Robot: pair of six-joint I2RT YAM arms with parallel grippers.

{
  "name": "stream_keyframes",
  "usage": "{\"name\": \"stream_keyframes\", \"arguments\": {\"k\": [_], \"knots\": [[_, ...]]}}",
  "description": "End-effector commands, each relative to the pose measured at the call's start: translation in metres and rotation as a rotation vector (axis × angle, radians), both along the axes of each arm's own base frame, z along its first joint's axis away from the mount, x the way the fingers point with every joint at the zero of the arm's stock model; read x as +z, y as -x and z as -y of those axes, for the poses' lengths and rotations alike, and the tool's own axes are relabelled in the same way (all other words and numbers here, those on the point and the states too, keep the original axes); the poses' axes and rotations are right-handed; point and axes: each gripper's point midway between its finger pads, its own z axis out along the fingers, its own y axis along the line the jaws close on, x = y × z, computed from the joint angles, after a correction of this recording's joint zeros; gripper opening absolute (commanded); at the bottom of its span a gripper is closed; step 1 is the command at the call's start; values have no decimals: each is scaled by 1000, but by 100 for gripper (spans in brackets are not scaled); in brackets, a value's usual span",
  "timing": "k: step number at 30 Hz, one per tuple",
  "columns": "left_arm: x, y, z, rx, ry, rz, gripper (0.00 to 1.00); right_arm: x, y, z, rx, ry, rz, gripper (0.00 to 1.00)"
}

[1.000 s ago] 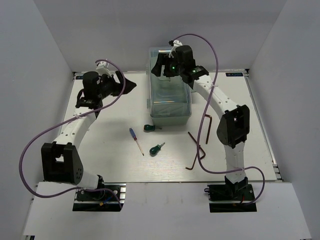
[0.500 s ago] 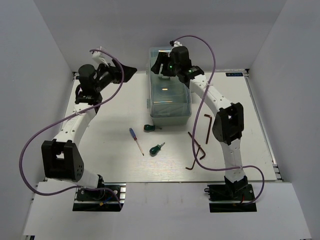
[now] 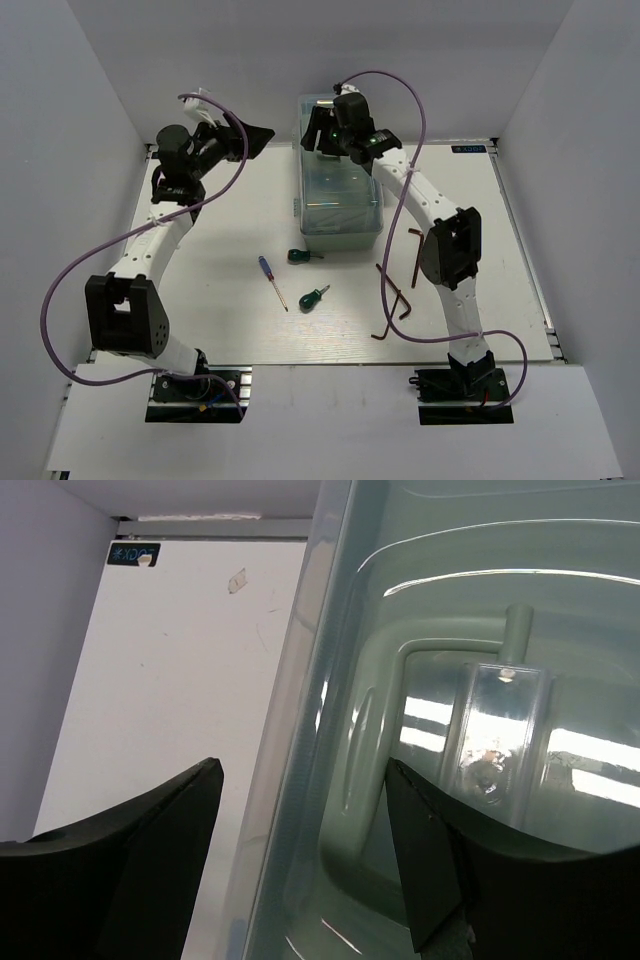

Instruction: Sort the tools into containers

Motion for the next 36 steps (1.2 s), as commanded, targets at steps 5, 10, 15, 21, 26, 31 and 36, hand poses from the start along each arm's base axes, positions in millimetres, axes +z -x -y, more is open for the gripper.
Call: {"name": "stream_keyframes", "arguments": {"k": [5, 10, 15, 21, 26, 31, 36], "knots": [[33, 18, -6, 13, 0, 88, 93, -31, 27, -18, 93, -90, -181, 72], [29, 9, -1, -13, 31, 65, 93, 4, 24, -26, 162, -185, -119, 72], [19, -10, 11, -80, 91, 26, 93, 19, 25, -21, 188, -239, -121, 71], [6, -42, 29, -191, 170, -51, 93, 28, 24, -15, 200, -269, -112, 70], [-3, -68, 43, -254, 201, -99, 93, 32, 22, -11, 198, -288, -114, 70], [-16, -86, 48, -279, 235, -136, 93, 36, 21, -6, 193, -317, -124, 70], [-14, -82, 56, -328, 241, -136, 93, 37, 22, -2, 198, -356, -144, 68]]}}
